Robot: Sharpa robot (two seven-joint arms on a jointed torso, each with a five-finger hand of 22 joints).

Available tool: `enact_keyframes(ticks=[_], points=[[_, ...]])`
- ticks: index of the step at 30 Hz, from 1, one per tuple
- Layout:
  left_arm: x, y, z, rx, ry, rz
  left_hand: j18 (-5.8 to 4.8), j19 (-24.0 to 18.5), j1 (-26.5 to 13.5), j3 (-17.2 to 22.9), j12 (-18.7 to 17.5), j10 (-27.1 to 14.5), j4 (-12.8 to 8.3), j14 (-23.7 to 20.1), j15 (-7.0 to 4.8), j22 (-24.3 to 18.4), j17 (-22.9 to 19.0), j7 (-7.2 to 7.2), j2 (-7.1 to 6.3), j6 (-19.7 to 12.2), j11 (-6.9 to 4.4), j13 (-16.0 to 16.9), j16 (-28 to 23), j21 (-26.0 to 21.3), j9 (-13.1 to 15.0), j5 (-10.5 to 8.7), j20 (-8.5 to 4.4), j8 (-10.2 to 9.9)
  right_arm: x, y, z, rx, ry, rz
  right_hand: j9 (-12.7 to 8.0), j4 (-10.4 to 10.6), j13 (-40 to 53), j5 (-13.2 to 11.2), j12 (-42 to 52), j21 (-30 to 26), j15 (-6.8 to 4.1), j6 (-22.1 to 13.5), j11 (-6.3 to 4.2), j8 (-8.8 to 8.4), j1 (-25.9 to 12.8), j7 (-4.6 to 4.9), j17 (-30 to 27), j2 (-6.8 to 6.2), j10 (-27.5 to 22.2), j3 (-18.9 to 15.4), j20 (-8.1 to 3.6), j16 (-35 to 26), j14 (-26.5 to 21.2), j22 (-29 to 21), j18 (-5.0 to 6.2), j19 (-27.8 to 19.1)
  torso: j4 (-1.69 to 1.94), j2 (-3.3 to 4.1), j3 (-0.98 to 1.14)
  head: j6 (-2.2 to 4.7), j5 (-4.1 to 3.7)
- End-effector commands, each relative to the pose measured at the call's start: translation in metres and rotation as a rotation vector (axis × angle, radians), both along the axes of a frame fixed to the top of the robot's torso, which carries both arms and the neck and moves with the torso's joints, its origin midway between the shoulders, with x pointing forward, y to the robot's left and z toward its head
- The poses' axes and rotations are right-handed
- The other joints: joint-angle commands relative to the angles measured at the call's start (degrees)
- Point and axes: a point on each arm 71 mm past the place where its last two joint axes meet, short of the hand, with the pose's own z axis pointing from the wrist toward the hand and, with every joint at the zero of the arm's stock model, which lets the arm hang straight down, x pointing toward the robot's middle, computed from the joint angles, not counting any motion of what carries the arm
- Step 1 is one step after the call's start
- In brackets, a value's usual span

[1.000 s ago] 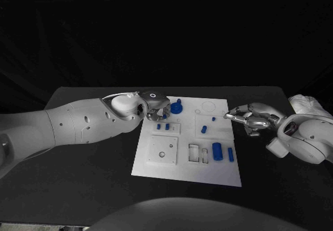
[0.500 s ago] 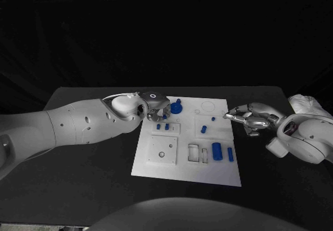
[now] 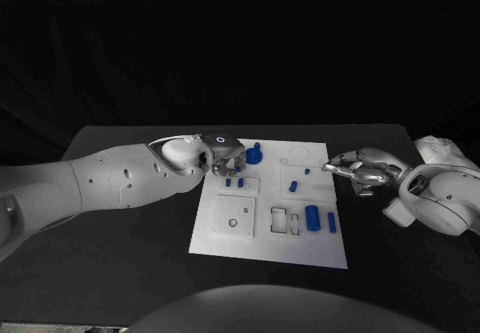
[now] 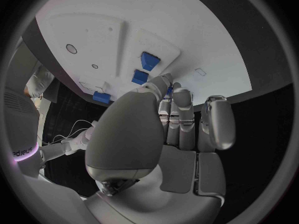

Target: Assemble the parts on the task board

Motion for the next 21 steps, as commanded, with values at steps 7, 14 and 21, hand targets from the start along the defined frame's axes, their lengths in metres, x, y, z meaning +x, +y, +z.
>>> enact_keyframes(ticks=[7, 14, 21], points=[[0.001, 0.001, -0.003, 0.022, 0.014, 0.022, 0.91, -0.6, -1.0, 0.5, -0.5, -0.6, 0.0, -0.7, 0.24, 9.8, -0.6, -0.85, -0.12, -2.1, 0.22, -0.1, -0.3, -0.7, -0.6, -0.25, 0.06, -0.3, -0.001, 0.001, -0.001, 0.000, 0.009, 0.014, -0.1, 0.0, 7.7, 0.2, -0.4, -0.3, -0.01, 0.3, -0.38, 0.01, 0.7, 0.04, 6.5, -0.02, 0.1, 0.5, 0.05, -0.2, -0.5, 8.0, 0.52, -0.3, 0.03, 0.03, 0.00, 0.00, -0.11], [0.001, 0.002, 0.000, -0.003, -0.016, 0.024, 0.98, -0.8, -2.2, 0.2, -1.5, -2.8, 0.7, -1.2, 0.74, 9.8, -1.4, -3.16, -0.98, -8.9, 0.97, -0.1, 0.0, -1.3, -2.4, -2.45, 0.42, -0.3, -0.001, 0.000, -0.001, 0.000, 0.005, 0.011, -0.1, -0.1, 7.7, 0.3, -0.4, -0.4, -0.02, 0.3, -0.39, -0.01, 0.9, 0.03, 6.4, -0.06, 0.0, 0.5, 0.05, -0.2, -0.6, 8.0, 0.54, -0.4, 0.08, 0.05, -0.02, 0.00, -0.12], [0.000, 0.010, 0.011, -0.096, -0.112, 0.003, 1.31, -1.4, -3.3, -5.2, -4.1, -13.1, 3.6, -2.1, 1.68, 9.5, -3.2, -5.22, -1.81, -14.3, 2.07, 0.4, 0.0, -3.2, -4.2, -8.35, 1.16, 0.0, 0.000, -0.003, 0.002, 0.009, -0.023, -0.006, -0.1, 0.0, 7.4, 0.1, -0.6, -1.0, -0.01, 0.4, -0.36, -0.04, 0.8, 0.06, 6.1, -0.30, -0.4, 0.4, 0.06, -0.5, -0.9, 7.8, 0.69, -0.9, 0.20, 0.05, -0.10, 0.00, -0.65]])
